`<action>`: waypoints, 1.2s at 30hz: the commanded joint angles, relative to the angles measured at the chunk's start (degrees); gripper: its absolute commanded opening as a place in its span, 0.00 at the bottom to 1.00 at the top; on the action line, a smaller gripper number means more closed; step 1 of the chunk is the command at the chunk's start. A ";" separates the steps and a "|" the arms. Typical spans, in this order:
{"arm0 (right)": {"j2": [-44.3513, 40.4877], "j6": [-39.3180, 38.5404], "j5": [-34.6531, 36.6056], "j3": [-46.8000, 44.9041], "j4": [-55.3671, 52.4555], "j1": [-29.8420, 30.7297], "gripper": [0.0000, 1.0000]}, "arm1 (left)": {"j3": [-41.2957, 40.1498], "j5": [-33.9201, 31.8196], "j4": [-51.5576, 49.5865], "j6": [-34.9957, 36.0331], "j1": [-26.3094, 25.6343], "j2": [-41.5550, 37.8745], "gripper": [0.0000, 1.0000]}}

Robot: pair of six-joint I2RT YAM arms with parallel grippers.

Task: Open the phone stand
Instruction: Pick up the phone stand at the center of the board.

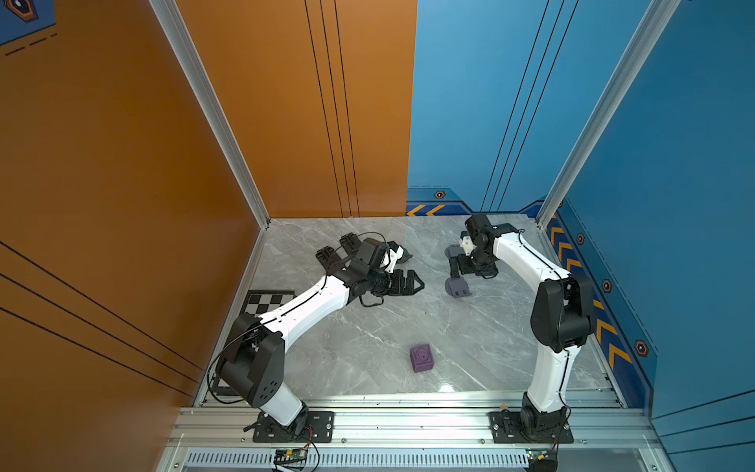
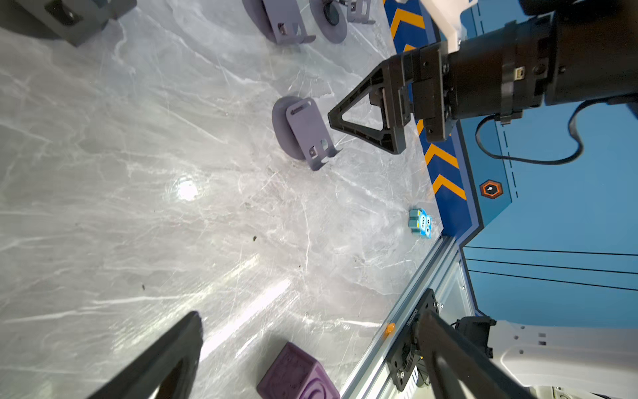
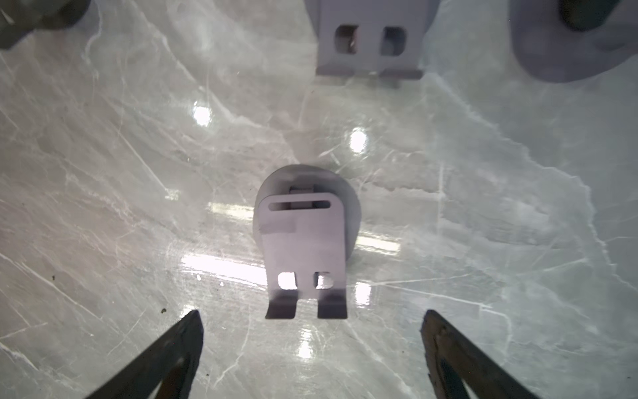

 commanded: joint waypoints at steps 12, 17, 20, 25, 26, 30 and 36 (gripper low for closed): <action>2.74 -0.63 1.46 -1.91 0.59 1.90 1.00 | -10.07 -1.25 4.91 0.06 -0.96 -7.28 0.98; 4.77 -0.36 0.72 -1.66 0.70 1.47 0.96 | -9.33 -0.84 4.92 0.02 -1.00 -6.31 0.98; 5.64 -0.41 0.07 -1.51 0.69 1.03 0.93 | -8.52 -0.64 4.92 0.26 -0.96 -5.43 0.98; 8.00 -0.24 -0.70 -1.49 0.83 0.06 0.89 | -7.69 -0.05 4.94 0.68 -0.87 -3.92 0.98; 8.34 -0.24 -0.86 -1.39 0.93 -0.06 0.88 | -7.65 0.12 4.96 0.63 -0.87 -3.74 0.98; 9.54 -0.39 -1.51 -0.64 0.82 -0.04 0.85 | -5.55 0.42 4.93 0.79 -0.78 -2.86 0.98; 10.81 -0.42 -0.79 -0.33 0.81 0.10 0.74 | -4.89 0.72 4.96 1.03 -0.61 -1.93 0.98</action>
